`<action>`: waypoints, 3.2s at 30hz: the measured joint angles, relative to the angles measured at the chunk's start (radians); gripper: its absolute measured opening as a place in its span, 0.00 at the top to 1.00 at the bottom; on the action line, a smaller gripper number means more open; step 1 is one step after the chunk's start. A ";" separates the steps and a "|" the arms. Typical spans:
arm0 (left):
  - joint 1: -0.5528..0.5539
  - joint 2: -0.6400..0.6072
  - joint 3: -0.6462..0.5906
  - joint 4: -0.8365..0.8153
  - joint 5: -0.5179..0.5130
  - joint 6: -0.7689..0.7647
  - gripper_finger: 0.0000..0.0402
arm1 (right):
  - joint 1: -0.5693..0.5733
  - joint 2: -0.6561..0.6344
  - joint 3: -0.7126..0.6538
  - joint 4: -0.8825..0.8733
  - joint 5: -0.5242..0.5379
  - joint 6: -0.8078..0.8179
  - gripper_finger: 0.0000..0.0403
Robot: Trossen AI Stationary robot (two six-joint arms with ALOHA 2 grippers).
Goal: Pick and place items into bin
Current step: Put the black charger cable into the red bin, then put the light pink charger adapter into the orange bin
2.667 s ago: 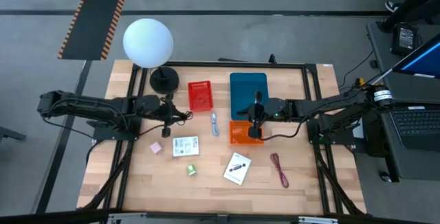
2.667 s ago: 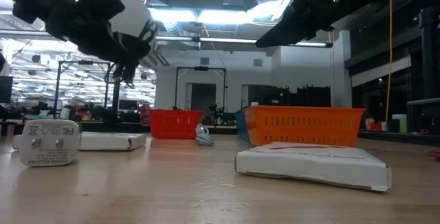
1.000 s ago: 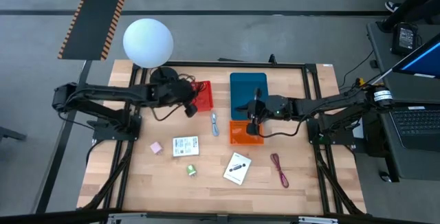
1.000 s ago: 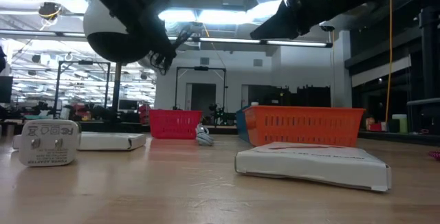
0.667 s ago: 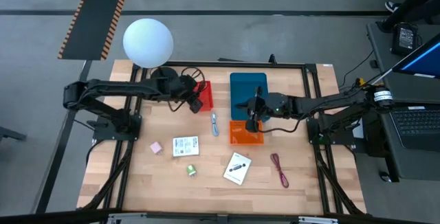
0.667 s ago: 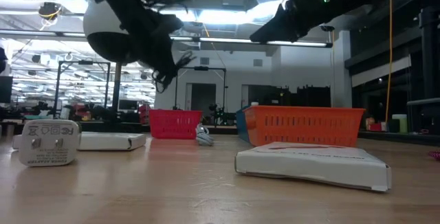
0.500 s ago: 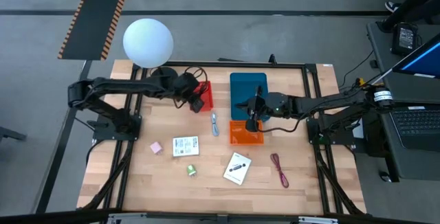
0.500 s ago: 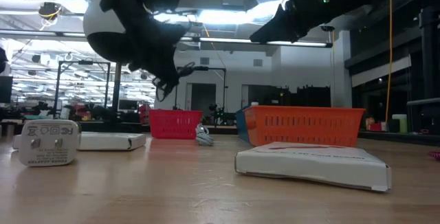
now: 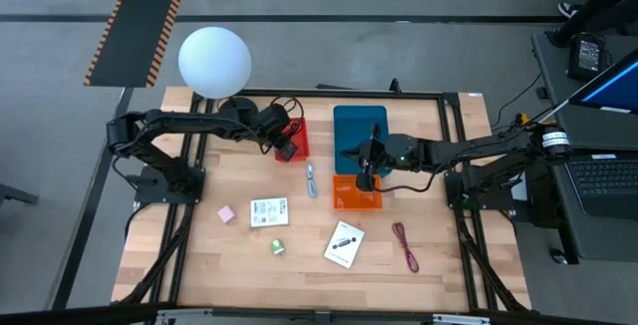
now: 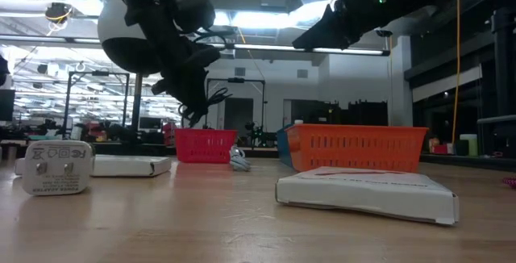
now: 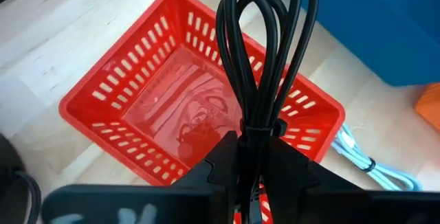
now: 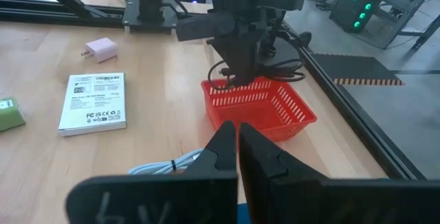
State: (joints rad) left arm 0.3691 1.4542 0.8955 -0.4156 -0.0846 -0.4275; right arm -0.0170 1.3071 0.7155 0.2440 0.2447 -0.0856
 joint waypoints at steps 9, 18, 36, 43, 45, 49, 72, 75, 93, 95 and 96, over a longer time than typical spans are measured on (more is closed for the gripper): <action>0.000 0.002 0.000 0.001 0.000 -0.005 0.85 | 0.000 0.000 0.000 0.000 -0.001 -0.001 1.00; 0.001 0.002 0.000 0.001 -0.015 -0.020 0.84 | 0.000 0.000 0.000 0.000 -0.001 0.001 1.00; 0.000 0.002 0.000 0.054 -0.026 -0.107 0.73 | 0.000 0.000 0.000 0.000 -0.001 0.010 1.00; 0.001 0.001 0.000 0.053 -0.061 -0.117 0.66 | 0.000 0.000 0.000 0.000 -0.001 0.010 1.00; 0.002 -0.006 0.000 0.054 -0.082 -0.078 0.66 | 0.000 0.000 0.000 -0.001 -0.001 0.010 1.00; 0.001 -0.025 0.000 0.053 -0.078 -0.010 0.67 | 0.000 0.000 0.000 -0.001 -0.001 0.010 1.00; -0.274 -0.463 -0.200 0.088 -0.147 0.269 0.89 | 0.001 0.000 -0.010 -0.009 -0.017 0.057 1.00; -0.311 -0.513 -0.273 0.176 -0.109 0.332 0.93 | 0.001 0.000 -0.018 -0.018 -0.036 0.082 1.00; -0.347 -0.629 -0.577 0.596 -0.013 0.508 0.99 | 0.002 -0.001 -0.018 -0.030 -0.038 0.082 1.00; -0.346 -0.629 -0.578 0.601 0.052 0.521 1.00 | 0.002 -0.001 -0.019 -0.029 -0.037 0.082 1.00; -0.346 -0.629 -0.578 0.601 0.085 0.529 1.00 | 0.002 -0.001 -0.019 -0.028 -0.037 0.082 1.00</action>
State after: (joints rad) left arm 0.0231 0.8255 0.3172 0.1852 0.0002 0.1015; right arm -0.0147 1.3064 0.6968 0.2164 0.2073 -0.0036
